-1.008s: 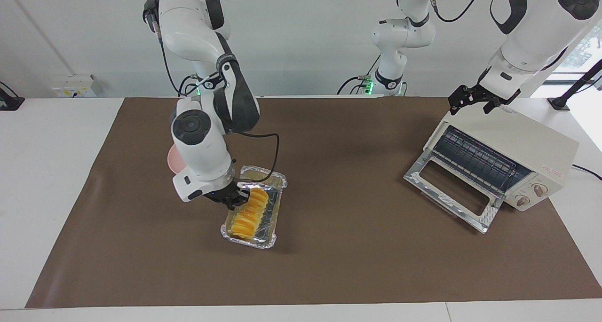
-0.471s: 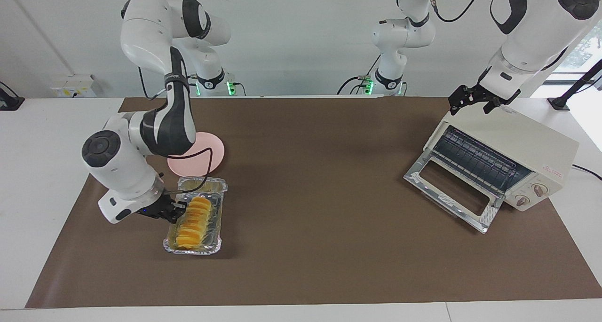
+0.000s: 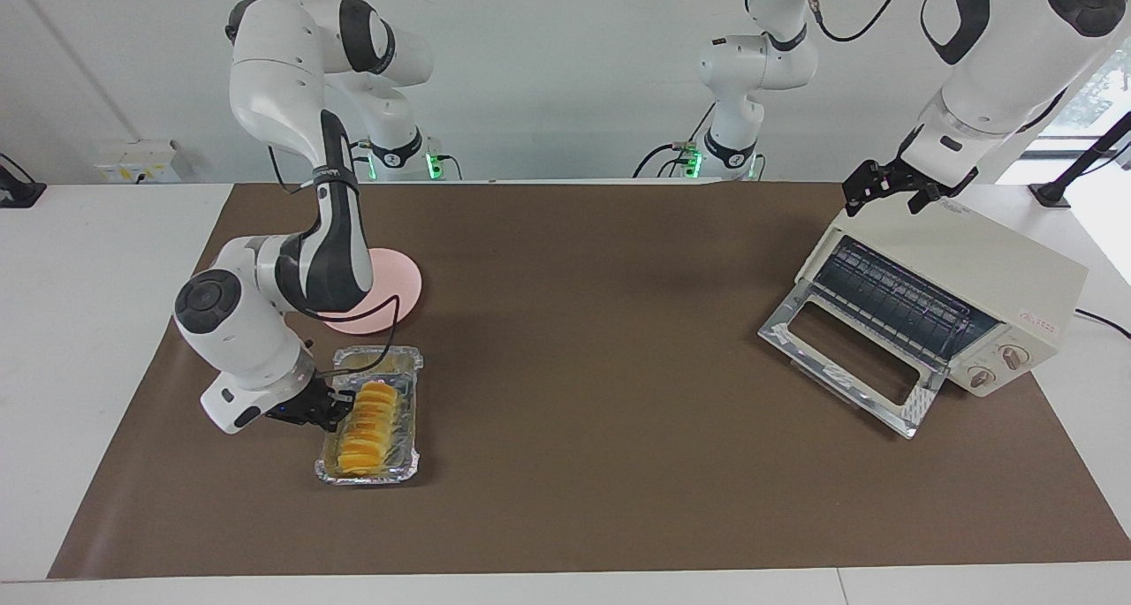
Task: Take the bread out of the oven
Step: 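Slide the foil tray with the right gripper beyond the pink plate, then grasp the bread rolls in the tray with the right gripper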
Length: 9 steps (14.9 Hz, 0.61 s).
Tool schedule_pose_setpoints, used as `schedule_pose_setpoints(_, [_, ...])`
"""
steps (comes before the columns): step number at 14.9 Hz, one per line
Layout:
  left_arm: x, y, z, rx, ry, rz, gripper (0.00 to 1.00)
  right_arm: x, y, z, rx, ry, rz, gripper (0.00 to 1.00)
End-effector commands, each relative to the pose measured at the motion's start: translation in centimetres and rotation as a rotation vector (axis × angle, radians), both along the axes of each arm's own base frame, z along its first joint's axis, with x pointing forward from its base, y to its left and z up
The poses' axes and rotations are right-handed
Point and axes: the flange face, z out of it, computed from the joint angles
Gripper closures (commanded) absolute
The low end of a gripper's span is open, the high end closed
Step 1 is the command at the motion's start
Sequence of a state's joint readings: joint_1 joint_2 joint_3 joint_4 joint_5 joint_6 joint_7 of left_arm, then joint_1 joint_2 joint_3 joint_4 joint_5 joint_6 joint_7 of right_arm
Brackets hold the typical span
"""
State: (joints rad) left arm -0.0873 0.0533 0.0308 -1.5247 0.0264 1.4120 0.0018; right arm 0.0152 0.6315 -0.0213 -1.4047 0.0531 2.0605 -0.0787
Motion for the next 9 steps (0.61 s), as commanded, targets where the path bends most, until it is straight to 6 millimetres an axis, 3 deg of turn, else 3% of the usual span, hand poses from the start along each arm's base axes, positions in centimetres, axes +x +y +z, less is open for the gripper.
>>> schedule_pose_setpoints(1, [-0.8,0.2,0.1,-0.015,-0.013,0.003,0.0,-0.9,-0.2,0.7,0.01,-0.008,0.027,1.0])
schedule_pose_setpoints(2, [-0.8,0.2,0.1,-0.015,-0.013,0.003,0.0,-1.0,-0.3,0.7,0.009,-0.003,0.026,1.0])
schedule_pose_setpoints(3, [-0.8,0.2,0.1,-0.015,-0.013,0.003,0.0,-1.0,-0.3,0.7,0.008,-0.002,0.03,0.46])
schedule_pose_setpoints(4, [-0.8,0.2,0.1,-0.015,-0.013,0.003,0.0,-1.0,-0.4,1.0,0.008,0.0,0.03,0.0])
schedule_pose_setpoints(6, [-0.8,0.2,0.1,-0.015,-0.013,0.003,0.0,-1.3,-0.5,1.6,-0.003,0.027,0.035,0.0])
schedule_pose_setpoints(9, [-0.8,0.2,0.1,-0.015,-0.013,0.003,0.0,-2.0,0.1,4.1,-0.014,0.057,0.052,0.0])
